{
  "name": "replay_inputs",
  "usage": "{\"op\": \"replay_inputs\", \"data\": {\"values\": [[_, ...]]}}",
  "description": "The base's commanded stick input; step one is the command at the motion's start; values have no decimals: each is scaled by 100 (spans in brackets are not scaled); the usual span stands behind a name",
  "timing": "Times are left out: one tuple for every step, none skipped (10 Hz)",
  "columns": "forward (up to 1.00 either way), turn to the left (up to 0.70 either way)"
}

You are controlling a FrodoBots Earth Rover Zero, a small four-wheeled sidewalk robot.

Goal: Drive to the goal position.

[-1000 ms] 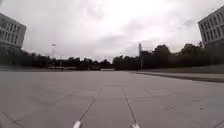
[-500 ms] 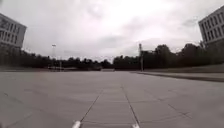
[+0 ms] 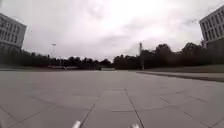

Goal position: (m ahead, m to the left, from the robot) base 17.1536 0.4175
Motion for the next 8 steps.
{"op": "replay_inputs", "data": {"values": [[70,0],[70,0],[70,0],[70,0],[70,0],[70,0],[70,0],[70,0]]}}
